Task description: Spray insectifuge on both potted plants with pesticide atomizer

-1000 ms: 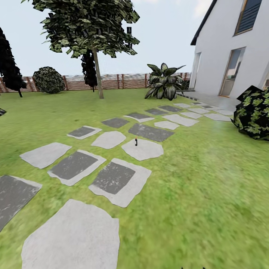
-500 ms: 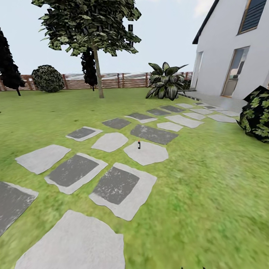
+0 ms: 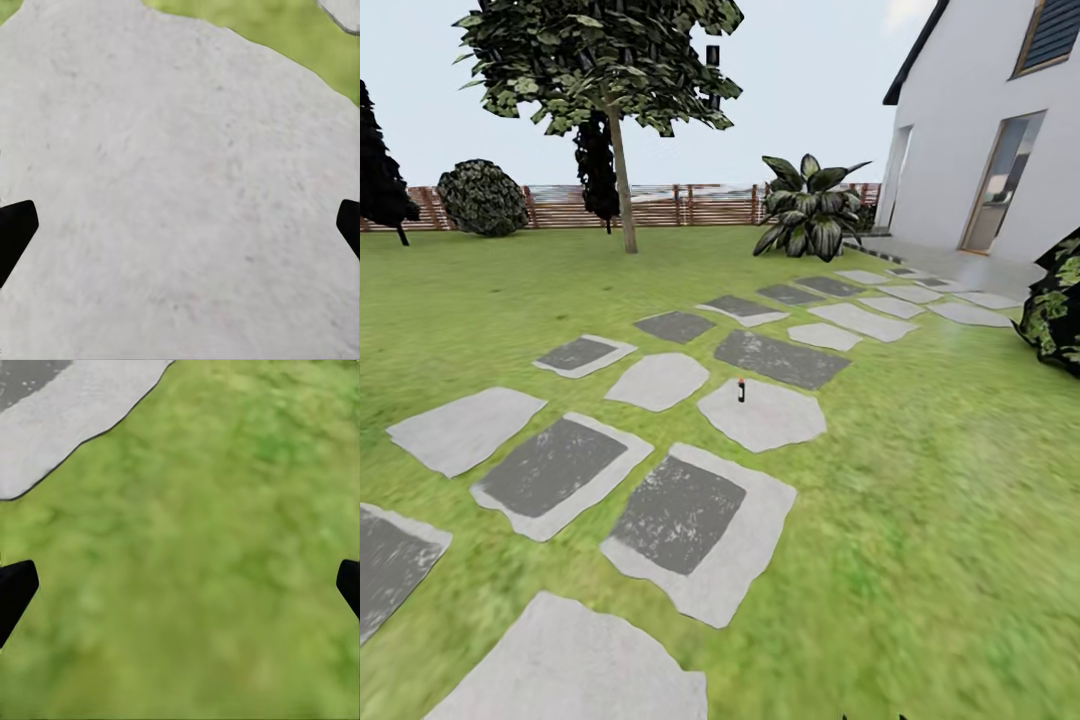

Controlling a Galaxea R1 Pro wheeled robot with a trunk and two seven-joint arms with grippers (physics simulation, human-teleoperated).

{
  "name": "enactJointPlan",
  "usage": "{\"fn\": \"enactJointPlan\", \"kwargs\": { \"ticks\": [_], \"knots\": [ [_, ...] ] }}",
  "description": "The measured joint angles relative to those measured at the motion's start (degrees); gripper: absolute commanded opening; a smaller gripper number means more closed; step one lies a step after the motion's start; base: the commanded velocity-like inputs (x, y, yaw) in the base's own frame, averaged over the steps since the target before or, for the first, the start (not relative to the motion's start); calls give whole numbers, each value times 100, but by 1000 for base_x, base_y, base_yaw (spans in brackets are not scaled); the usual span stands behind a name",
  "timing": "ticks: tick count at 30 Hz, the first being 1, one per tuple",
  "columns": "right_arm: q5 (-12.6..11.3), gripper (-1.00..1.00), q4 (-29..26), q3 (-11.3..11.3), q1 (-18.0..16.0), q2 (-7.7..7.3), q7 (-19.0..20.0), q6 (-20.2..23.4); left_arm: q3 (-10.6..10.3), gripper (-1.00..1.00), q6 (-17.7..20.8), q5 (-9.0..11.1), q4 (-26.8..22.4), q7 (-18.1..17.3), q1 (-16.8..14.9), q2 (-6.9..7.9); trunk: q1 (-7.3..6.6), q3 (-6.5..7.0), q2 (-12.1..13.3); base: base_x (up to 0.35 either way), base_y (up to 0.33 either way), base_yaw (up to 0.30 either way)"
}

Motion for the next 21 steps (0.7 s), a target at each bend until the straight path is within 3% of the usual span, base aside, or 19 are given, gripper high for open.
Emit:
{"fn": "enactJointPlan", "kwargs": {
  "ticks": [10, 21],
  "knots": [
    [2, 100, 8, -1, 0, 1, 3, 0, -1, 100, 0, 4, 0, -1, 0, 0, 0, -90, 0, 338, 103, 0],
    [8, 100, 16, 4, 0, 1, 5, 0, -2, 100, 1, 5, 0, -1, 0, 0, 0, -122, 0, 338, 13, 0]
  ]
}}
